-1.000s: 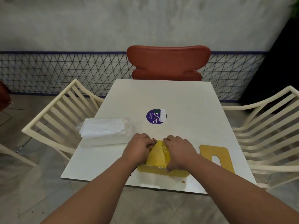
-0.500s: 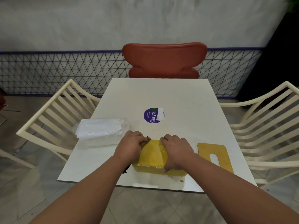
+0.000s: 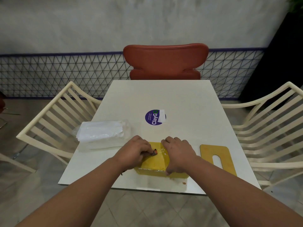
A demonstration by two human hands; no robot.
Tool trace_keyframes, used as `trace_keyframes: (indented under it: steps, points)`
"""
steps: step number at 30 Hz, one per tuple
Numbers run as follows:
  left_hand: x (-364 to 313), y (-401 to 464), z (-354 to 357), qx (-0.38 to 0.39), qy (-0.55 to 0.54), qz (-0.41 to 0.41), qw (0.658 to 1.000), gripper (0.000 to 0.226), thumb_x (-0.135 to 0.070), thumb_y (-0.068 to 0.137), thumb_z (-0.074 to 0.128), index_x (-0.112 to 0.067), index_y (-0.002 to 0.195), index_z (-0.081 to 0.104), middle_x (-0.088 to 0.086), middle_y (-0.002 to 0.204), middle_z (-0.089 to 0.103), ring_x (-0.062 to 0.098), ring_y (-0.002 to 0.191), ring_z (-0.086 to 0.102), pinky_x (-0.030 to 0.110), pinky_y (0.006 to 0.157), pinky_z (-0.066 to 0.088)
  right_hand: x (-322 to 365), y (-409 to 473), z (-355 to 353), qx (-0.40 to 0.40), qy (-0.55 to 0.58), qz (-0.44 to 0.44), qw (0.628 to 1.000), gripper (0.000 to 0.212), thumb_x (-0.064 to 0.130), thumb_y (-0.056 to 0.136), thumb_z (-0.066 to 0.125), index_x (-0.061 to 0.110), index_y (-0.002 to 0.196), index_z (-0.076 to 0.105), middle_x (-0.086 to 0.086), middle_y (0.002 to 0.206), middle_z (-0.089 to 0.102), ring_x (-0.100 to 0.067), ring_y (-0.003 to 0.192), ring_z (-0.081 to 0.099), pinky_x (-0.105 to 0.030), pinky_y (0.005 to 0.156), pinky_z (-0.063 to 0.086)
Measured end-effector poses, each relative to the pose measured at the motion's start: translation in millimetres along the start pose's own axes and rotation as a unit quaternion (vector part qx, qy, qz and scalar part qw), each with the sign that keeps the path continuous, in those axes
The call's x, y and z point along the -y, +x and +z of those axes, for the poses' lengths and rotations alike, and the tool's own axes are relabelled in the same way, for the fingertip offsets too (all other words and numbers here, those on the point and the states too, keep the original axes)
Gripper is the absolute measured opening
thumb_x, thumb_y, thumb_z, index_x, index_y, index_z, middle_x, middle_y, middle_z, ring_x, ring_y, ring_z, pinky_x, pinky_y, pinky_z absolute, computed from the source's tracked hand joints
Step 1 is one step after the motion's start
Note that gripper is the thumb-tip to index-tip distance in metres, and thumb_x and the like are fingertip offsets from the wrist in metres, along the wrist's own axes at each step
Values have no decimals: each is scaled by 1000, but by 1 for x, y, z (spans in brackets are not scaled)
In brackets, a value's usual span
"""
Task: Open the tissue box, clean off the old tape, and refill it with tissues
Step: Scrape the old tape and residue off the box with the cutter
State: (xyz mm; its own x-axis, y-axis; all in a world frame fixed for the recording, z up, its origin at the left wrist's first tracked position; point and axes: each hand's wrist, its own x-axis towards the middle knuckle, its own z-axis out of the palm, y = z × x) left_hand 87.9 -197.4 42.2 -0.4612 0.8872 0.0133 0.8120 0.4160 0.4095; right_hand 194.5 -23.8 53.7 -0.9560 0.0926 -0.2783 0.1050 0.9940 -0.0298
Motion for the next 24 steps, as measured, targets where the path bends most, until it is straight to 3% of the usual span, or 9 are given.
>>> trace_keyframes:
  steps: [5, 10, 13, 16, 21, 24]
  points:
    - [7, 13, -1, -61, 24, -53, 996, 25, -31, 97, 52, -25, 109, 73, -10, 110, 68, 20, 101, 47, 28, 87, 40, 0, -2, -1, -3, 0, 0, 1000, 112, 57, 60, 83, 22, 149, 24, 1, 144, 36, -23, 127, 40, -41, 101, 39]
    - [1, -2, -3, 17, 1, 31, 999, 36, -21, 85, 46, -25, 108, 73, -8, 109, 69, 18, 99, 48, 23, 87, 38, 1, -2, 0, -4, -5, -3, 1000, 111, 56, 61, 83, 22, 149, 24, 1, 144, 36, -23, 126, 41, -41, 100, 39]
    - [8, 8, -4, -17, 25, 0, 1000, 27, -23, 93, 52, -27, 111, 72, -9, 112, 68, 19, 99, 47, 28, 89, 40, 1, -2, 0, -3, -7, -1, 1000, 112, 56, 61, 83, 22, 149, 23, 1, 144, 35, -23, 127, 40, -41, 101, 39]
    - [7, 14, 2, -37, 29, -24, 999, 35, -36, 91, 44, -28, 108, 73, -9, 108, 70, 21, 94, 49, 37, 86, 44, 0, -2, 0, -6, -8, -2, 1000, 112, 57, 61, 83, 22, 149, 24, 1, 144, 35, -23, 127, 40, -42, 101, 40]
    - [5, 3, -2, 24, 31, 45, 998, 31, -20, 90, 49, -27, 109, 72, -9, 111, 68, 18, 100, 47, 26, 86, 40, 1, -2, 0, -5, -10, -4, 1000, 112, 57, 61, 83, 22, 149, 23, 0, 145, 35, -23, 127, 40, -42, 101, 40]
    - [14, 10, -3, -35, 35, -15, 999, 24, -28, 97, 53, -28, 113, 71, -9, 114, 67, 19, 101, 46, 30, 88, 41, 0, -3, 0, -6, -9, -3, 1000, 113, 57, 61, 83, 21, 149, 23, 0, 145, 35, -24, 127, 40, -42, 101, 40]
